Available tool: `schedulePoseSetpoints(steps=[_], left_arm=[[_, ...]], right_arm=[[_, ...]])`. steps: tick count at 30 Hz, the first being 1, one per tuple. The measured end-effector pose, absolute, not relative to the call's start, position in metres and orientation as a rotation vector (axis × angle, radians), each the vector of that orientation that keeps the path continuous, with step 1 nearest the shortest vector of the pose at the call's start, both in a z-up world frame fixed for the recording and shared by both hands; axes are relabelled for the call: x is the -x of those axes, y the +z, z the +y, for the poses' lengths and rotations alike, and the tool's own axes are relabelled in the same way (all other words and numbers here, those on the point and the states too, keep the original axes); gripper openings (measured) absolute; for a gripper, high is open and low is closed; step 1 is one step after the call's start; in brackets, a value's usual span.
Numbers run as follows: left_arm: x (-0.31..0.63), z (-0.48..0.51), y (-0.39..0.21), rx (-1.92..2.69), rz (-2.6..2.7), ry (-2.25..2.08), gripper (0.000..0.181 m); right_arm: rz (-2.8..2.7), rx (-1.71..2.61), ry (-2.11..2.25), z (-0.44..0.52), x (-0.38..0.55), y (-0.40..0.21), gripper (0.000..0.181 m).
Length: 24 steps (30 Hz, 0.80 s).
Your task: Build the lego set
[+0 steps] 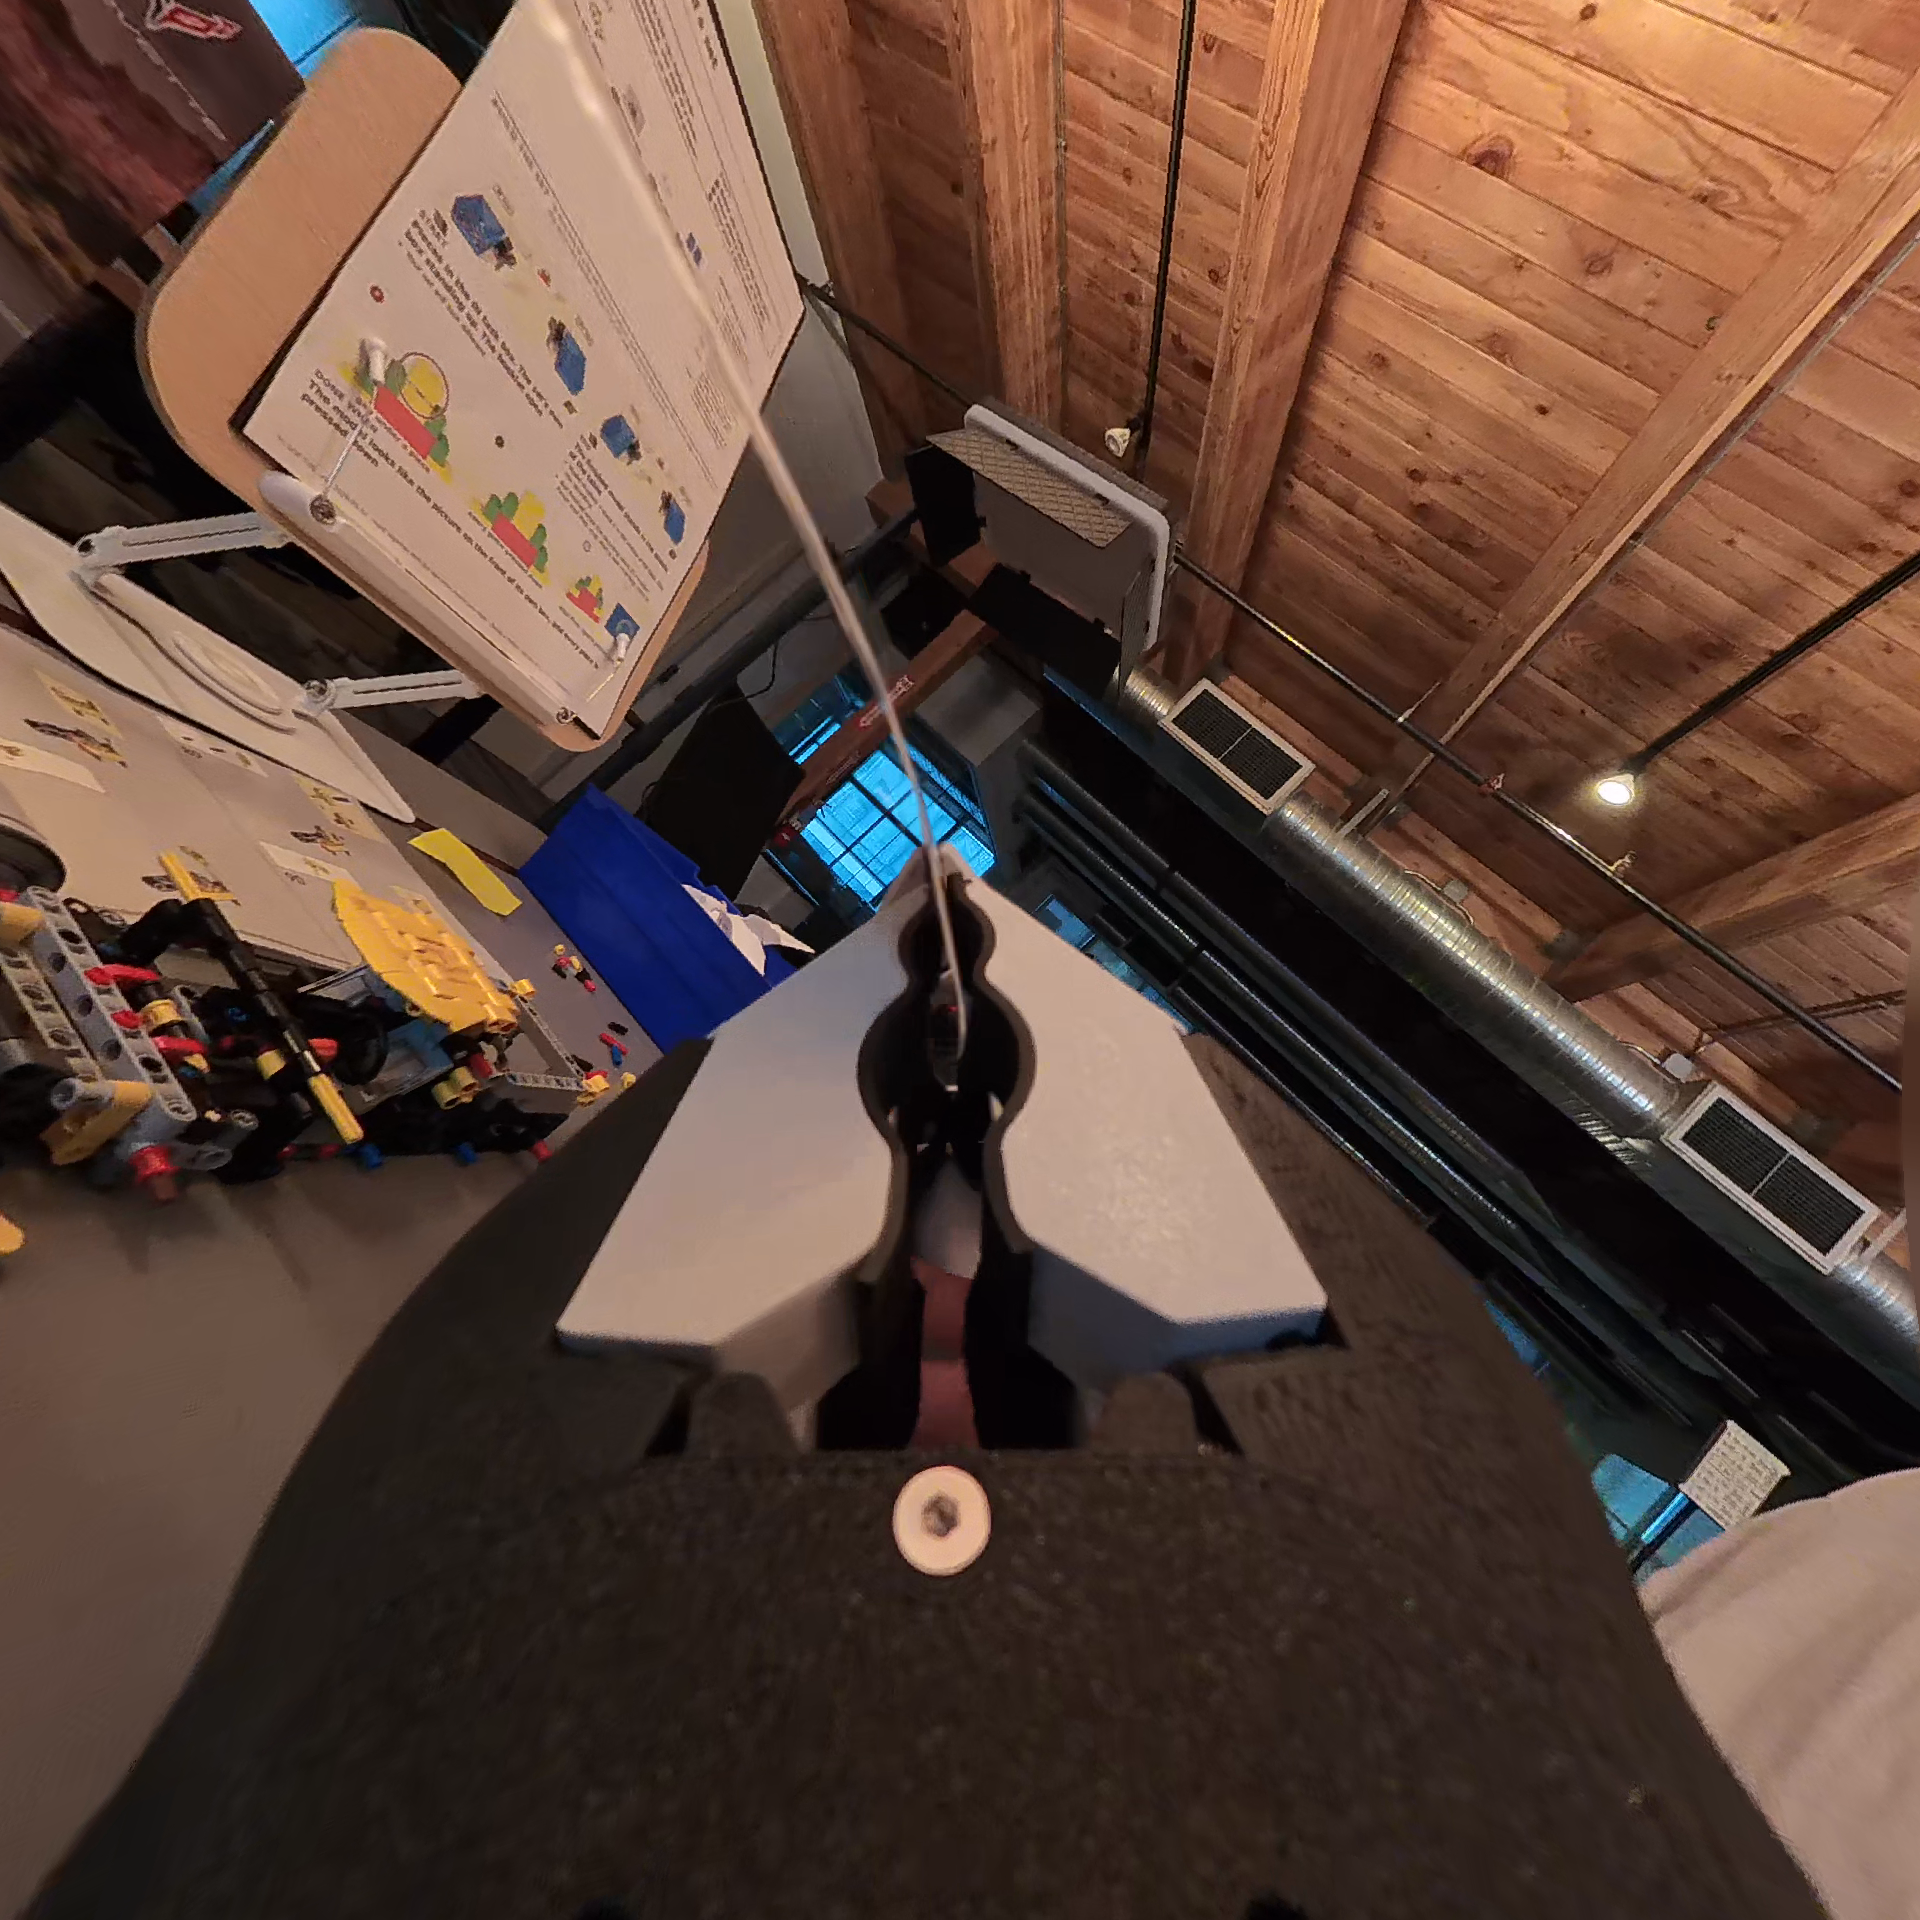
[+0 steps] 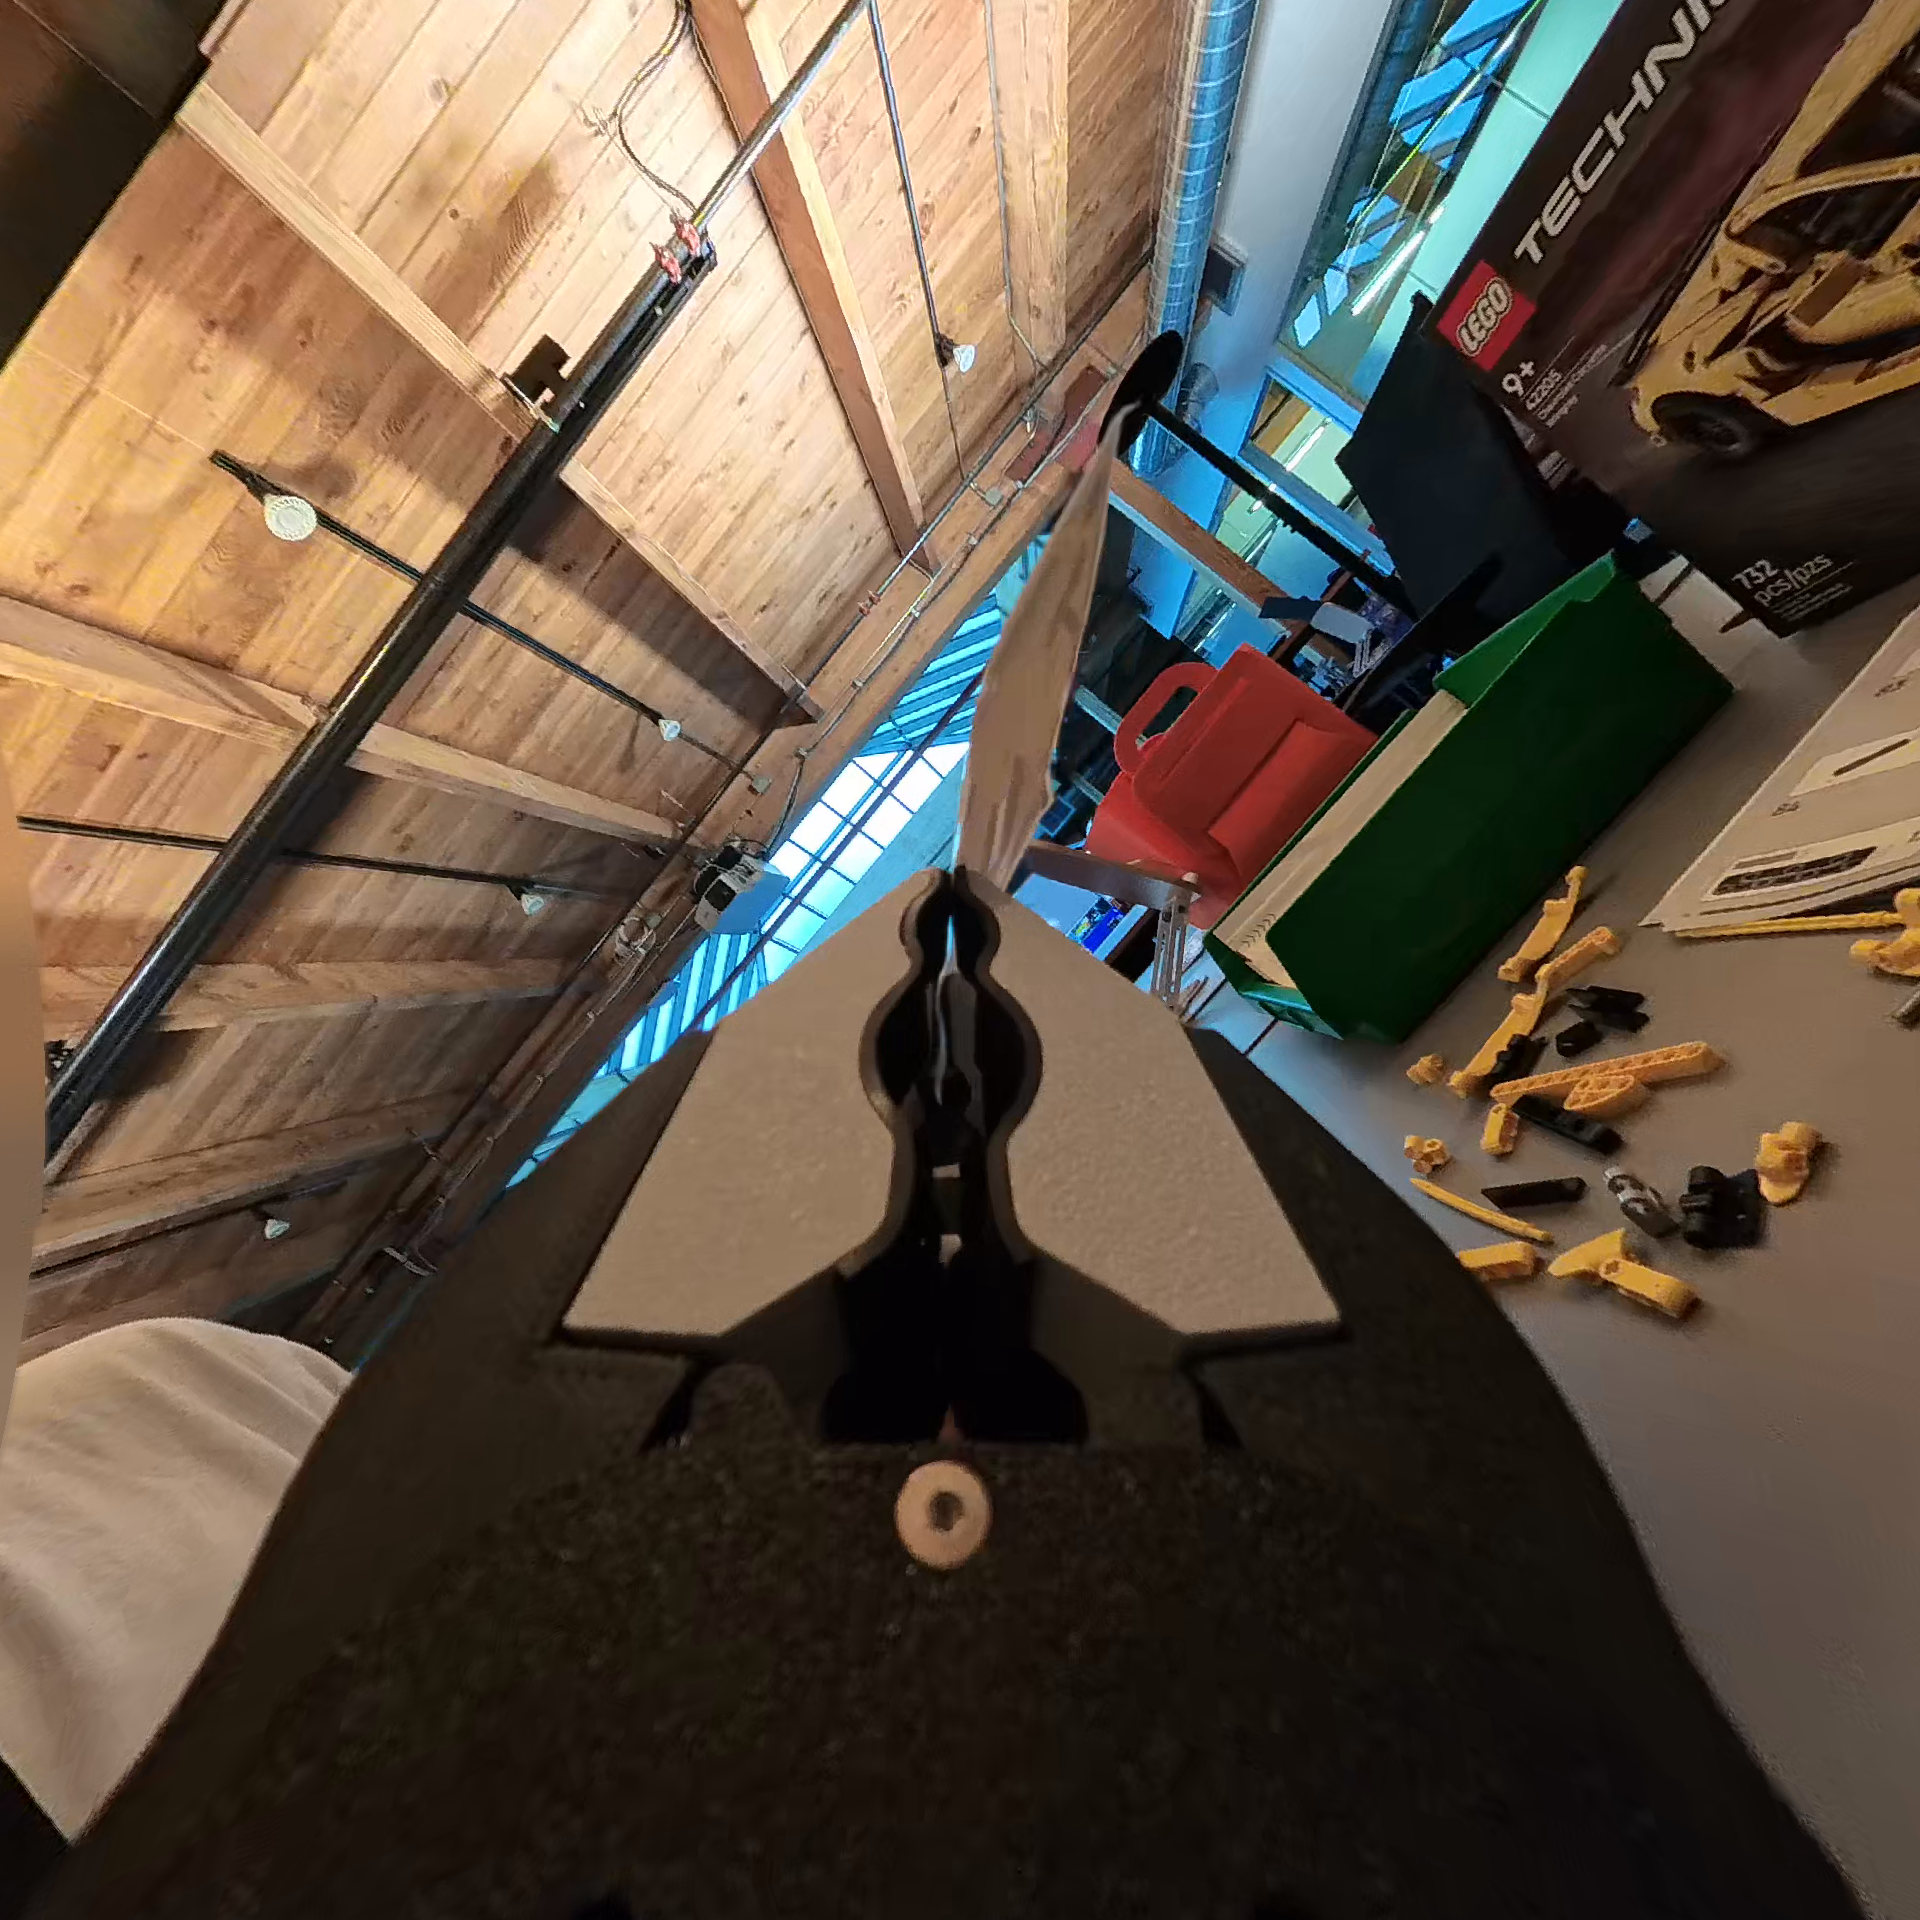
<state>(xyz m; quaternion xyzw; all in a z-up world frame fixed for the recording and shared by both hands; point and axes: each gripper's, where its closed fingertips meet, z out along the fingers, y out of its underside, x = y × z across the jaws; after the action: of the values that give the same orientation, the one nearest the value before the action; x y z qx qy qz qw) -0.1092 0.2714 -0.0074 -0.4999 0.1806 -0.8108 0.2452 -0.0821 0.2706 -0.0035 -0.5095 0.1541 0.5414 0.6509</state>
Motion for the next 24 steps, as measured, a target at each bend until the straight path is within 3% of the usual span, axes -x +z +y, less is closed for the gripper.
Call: schedulePoseSetpoints(steps=[11, 22, 24], left_arm=[[0.107, 0.267, -0.007, 1.35, 0.527, -2.211, 0.006], [0.11, 0.273, -0.009, 1.355, 0.511, -2.174, 0.0], [0.111, 0.276, -0.009, 1.363, 0.503, -2.172, 0.0]], right_arm=[[0.36, 1.156, 1.246, 0.271, 0.083, -0.004, 0.0], [0.387, 1.22, 1.23, 0.277, 0.086, -0.016, 0.0], [0.351, 1.275, 1.102, 0.278, 0.079, -0.018, 0.026]])
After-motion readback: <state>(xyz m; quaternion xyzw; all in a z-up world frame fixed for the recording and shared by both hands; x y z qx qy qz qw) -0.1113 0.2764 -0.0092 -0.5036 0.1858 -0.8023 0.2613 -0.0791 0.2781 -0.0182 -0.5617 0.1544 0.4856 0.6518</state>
